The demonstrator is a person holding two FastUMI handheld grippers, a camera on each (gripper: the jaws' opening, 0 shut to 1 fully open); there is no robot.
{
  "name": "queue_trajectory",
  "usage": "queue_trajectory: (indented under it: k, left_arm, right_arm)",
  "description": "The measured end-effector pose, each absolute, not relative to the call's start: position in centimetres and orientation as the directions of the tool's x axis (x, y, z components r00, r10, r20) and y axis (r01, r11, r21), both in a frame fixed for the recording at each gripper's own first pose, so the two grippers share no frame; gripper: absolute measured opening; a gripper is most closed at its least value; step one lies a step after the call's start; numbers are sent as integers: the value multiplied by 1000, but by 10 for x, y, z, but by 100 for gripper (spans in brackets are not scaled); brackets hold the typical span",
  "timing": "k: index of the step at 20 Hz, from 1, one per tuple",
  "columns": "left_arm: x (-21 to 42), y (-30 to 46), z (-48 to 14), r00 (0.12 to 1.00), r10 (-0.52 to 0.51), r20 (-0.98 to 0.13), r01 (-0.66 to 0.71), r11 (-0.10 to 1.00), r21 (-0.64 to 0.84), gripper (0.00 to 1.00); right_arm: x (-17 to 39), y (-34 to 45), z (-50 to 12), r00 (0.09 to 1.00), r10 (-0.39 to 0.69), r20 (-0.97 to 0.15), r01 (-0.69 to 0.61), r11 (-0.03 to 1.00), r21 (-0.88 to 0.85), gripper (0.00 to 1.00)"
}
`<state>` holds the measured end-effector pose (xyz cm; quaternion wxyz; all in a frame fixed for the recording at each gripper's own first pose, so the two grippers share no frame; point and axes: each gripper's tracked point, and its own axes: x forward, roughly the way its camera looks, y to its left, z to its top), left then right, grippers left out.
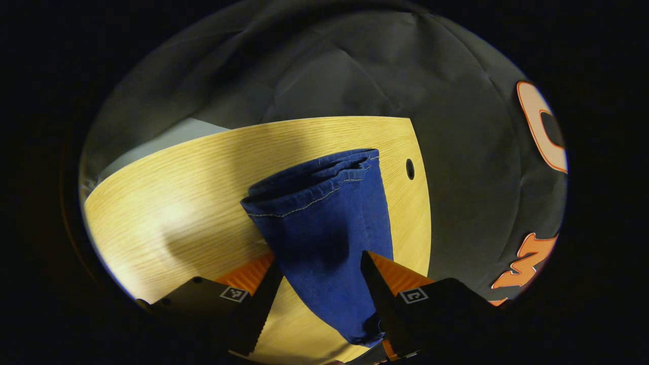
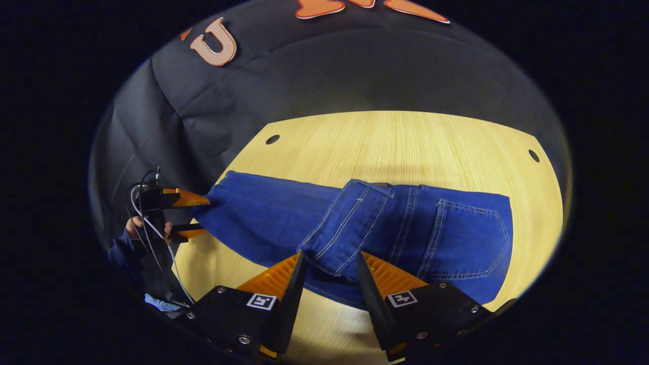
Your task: Grasp the waist and the cuffs of the jeans and fold them to make the two legs overlap; first hold the waist and fold one-third of the jeans toward the cuffs, then hold the cuffs and fold the remaining one-third in the same direction to finish folding.
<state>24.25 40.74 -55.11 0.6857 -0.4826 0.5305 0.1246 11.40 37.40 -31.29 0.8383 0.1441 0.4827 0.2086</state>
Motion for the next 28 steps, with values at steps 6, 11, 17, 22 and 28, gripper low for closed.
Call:
queue_trajectory:
  k: [6,11,17,22,28]
  left_arm:
    - [255,404,-570,391,-318,-864,-688,522,-503,24]
    - [265,396,-561,498,-323,-805,-593,551,-587,5]
    - [280,382,-495,607,-284,-742,-390,707,-590,5]
    - [289,337,-414,695,-316,-646,-219,762,-609,5]
    - [285,228,-323,734,-417,-536,31,809,-588,5]
  right_arm:
    - [109,363,-304,463,477,-747,-204,878,434,65]
    - [120,334,-279,536,440,-721,-166,892,421,65]
    - [148,261,-231,707,285,-647,-68,938,339,66]
    - [156,224,-199,769,264,-582,-38,928,370,57]
    - [161,179,-164,833,242,-498,-49,928,369,90]
